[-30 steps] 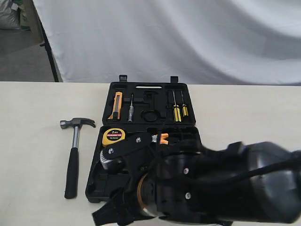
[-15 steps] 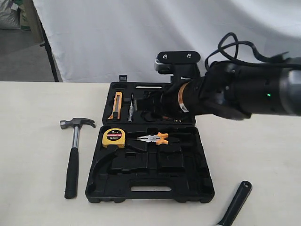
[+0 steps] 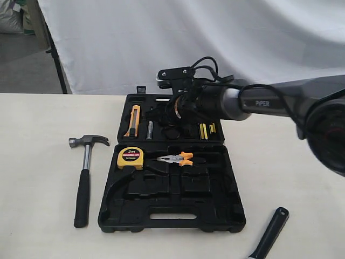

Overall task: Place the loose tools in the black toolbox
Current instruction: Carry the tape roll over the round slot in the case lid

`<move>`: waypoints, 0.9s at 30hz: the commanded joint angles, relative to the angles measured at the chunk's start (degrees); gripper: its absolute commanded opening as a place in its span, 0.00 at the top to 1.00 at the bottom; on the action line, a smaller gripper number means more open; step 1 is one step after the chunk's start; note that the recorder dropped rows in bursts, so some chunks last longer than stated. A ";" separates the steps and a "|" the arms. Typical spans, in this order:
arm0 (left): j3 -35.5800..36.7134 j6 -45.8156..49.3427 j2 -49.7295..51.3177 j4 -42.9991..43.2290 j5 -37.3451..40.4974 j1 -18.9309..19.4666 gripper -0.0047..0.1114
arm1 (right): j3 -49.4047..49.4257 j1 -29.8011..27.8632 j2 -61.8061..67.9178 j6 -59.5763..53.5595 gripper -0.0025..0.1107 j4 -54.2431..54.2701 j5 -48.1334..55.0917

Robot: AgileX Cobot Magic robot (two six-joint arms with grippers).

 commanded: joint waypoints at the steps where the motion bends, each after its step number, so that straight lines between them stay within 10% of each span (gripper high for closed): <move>1: 0.09 0.00 -0.18 -0.43 -0.04 0.10 0.95 | -5.18 -0.27 4.90 -1.35 0.98 2.56 6.35; 27: 0.09 0.00 -0.18 -0.43 -0.04 0.10 0.95 | -5.70 -0.04 6.32 -6.31 0.98 14.79 9.19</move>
